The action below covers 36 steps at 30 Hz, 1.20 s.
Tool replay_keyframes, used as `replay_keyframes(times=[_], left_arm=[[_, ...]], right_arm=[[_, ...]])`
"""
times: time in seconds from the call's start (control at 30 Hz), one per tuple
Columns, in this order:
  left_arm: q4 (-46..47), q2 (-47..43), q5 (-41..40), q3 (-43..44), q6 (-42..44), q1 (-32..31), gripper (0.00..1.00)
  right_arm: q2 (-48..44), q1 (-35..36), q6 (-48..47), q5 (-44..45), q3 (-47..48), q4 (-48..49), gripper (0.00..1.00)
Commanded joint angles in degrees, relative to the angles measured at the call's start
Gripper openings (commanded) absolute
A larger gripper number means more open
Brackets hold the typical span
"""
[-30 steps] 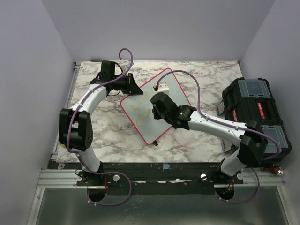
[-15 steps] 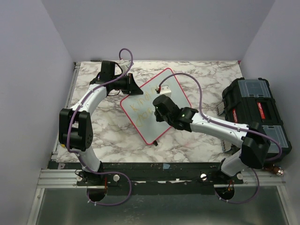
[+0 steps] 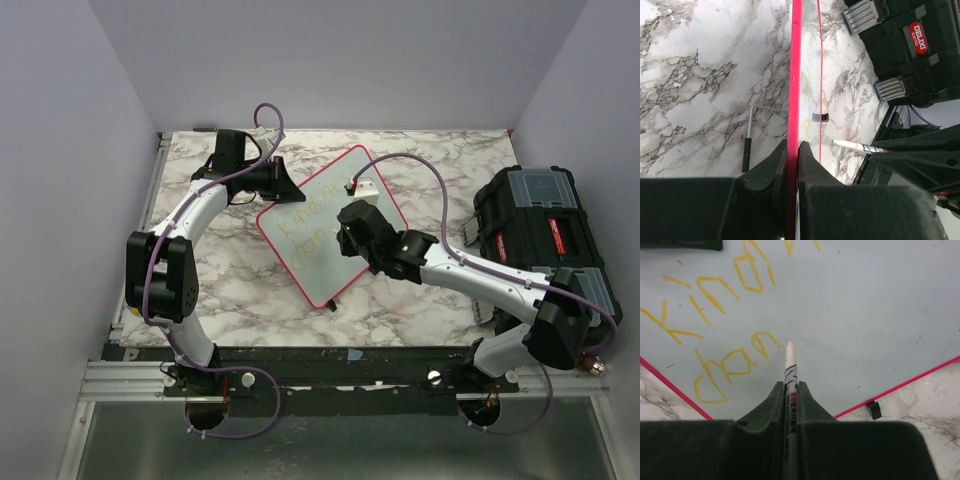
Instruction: Write a sentence on the whiteboard
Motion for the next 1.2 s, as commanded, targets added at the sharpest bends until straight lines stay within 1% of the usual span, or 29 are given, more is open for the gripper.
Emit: replay_keyframes(times=[0.0, 0.23, 0.67, 1.17], left_arm=[[-2.3, -0.7, -4.3, -1.4, 5.7, -1.1, 0.0], [-2.4, -0.5, -4.3, -1.3, 5.8, -1.1, 0.0], [-2.4, -0.6, -4.4, -1.3, 5.8, -1.1, 0.0], [-2.3, -0.6, -4.3, -1.3, 5.8, -1.1, 0.0]], right_arm=[[1.0, -1.8, -0.3, 0.5, 2.0, 1.5, 0.01], [2.6, -3.4, -1.1, -1.5, 3.6, 2.6, 0.01], [6.0, -3.6, -1.6, -3.9, 5.9, 3.1, 0.01], [6.7, -3.6, -1.9, -10.3, 4.5, 4.3, 0.01]])
